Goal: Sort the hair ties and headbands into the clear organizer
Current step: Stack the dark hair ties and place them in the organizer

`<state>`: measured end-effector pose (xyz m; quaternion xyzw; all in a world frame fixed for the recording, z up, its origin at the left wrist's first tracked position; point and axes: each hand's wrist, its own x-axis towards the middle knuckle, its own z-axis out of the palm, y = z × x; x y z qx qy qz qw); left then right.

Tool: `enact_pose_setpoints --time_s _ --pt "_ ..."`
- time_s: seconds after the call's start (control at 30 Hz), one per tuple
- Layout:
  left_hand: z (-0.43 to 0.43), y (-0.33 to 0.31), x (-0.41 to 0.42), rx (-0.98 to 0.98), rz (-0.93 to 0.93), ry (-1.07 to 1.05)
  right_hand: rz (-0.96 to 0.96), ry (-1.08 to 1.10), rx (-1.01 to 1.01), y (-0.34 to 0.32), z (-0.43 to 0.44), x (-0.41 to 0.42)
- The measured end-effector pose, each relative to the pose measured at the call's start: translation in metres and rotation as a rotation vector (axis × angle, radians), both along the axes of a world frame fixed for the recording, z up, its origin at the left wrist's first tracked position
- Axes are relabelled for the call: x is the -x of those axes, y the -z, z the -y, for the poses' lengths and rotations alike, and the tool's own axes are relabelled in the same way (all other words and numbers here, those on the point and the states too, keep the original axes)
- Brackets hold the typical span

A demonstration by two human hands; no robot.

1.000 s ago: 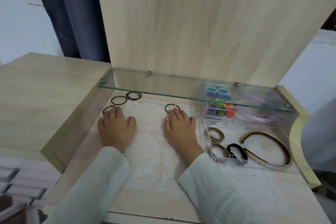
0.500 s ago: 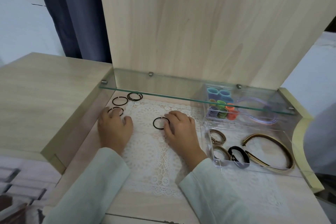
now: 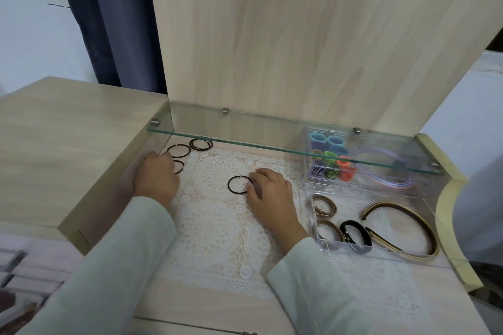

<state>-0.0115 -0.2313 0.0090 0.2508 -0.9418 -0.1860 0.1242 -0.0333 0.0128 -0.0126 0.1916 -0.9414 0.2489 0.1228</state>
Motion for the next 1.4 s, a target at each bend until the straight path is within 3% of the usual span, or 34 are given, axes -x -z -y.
enact_pose_setpoints --time_s 0.3,0.53,0.9,1.07,1.2,1.4 --pt "-0.003 -0.002 -0.001 -0.016 -0.014 -0.013 0.008 -0.004 0.012 0.000 -0.001 -0.001" --pt "-0.015 -0.002 -0.008 -0.059 -0.248 -0.009 0.002 0.015 0.077 -0.001 -0.001 0.000" --pt "-0.037 0.004 -0.013 0.075 -0.563 0.309 0.064 0.027 0.252 0.000 -0.002 0.006" --pt "-0.057 0.007 -0.011 0.077 -0.457 0.343 0.102 0.020 0.379 0.001 -0.005 0.006" --pt "-0.068 0.005 -0.005 -0.068 -0.266 0.289 0.110 0.014 0.410 -0.001 -0.007 0.005" --pt "-0.063 0.003 -0.002 -0.277 -0.126 0.220 0.084 0.028 0.363 0.002 -0.007 0.006"
